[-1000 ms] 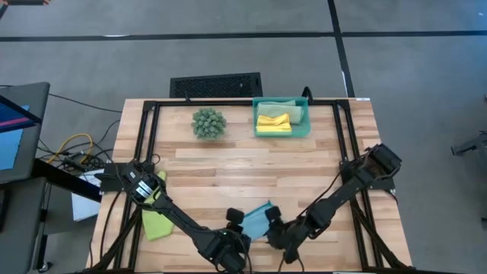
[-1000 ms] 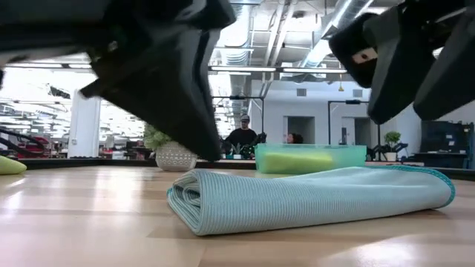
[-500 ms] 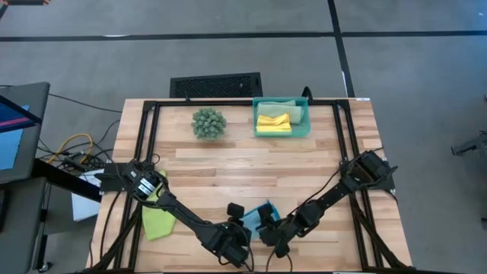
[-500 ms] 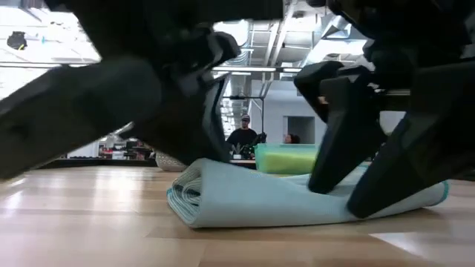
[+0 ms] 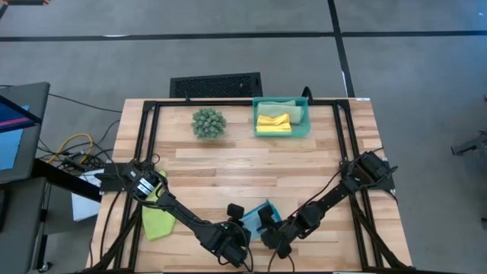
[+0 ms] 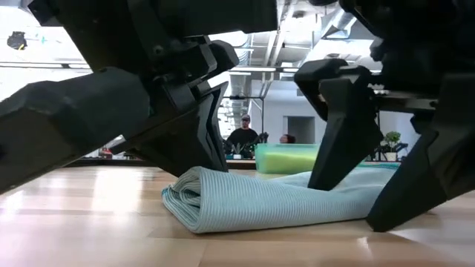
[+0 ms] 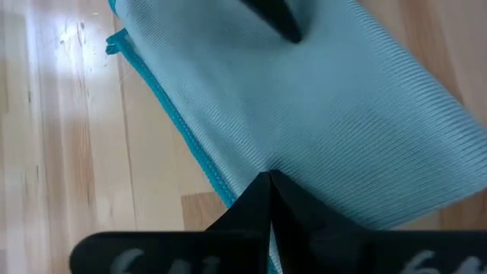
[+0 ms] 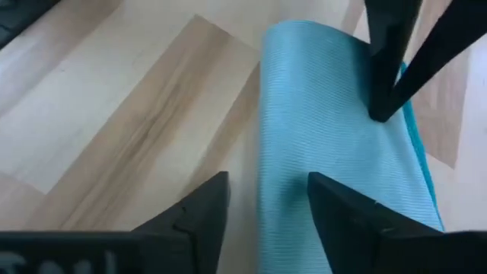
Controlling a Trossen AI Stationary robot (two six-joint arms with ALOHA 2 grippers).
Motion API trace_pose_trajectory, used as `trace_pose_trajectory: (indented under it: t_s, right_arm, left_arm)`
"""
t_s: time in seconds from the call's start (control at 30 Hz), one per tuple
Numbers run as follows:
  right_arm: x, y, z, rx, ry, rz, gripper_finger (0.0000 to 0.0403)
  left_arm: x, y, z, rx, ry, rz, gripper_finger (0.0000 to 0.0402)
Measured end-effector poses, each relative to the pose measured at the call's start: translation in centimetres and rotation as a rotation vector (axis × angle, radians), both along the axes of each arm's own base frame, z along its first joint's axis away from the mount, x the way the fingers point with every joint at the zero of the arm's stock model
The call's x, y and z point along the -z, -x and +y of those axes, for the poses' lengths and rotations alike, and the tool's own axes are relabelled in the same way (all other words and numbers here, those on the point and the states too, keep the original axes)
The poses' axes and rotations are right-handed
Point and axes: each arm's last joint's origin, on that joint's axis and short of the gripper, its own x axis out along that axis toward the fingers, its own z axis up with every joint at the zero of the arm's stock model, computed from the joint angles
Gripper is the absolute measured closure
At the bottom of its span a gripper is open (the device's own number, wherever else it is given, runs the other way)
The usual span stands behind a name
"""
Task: Roll microfiber towels into tight, uniform cylinder then place into a basket
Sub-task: Roll the blue microfiber cloth
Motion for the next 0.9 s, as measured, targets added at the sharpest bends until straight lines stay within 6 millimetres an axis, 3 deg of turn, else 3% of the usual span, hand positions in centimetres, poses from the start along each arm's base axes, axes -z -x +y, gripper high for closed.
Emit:
trace_pose_trajectory:
  t_s: [0.27,0.43,0.53,0.67,0.9]
  right_arm:
    - [0.0,-0.3,-0.4,0.016,0.0,0.002,0.0325]
    - [-0.4,-0.3,0.2,0.006,-0.002,0.008,0.0383]
    - [-0.9,-0.4,0.8,0.017,-0.003,0.035,0.0391]
    - [-1.8,-0.6,1.6,0.012,-0.046,0.095,0.0372]
    - [-3.1,-1.4,1.3,0.005,-0.091,0.127,0.0373]
  left_arm:
    - [-1.6,0.7,-0.8,-0.011,-0.1,0.016,0.0401]
    - [-1.5,0.2,-0.6,-0.023,-0.068,-0.006,0.0401]
    - [-0.9,0.2,0.0,-0.028,-0.074,0.018,0.0401]
    - [0.2,0.2,0.3,-0.003,-0.017,0.024,0.0402]
    - [0.9,0.1,0.1,0.046,0.01,-0.016,0.0402]
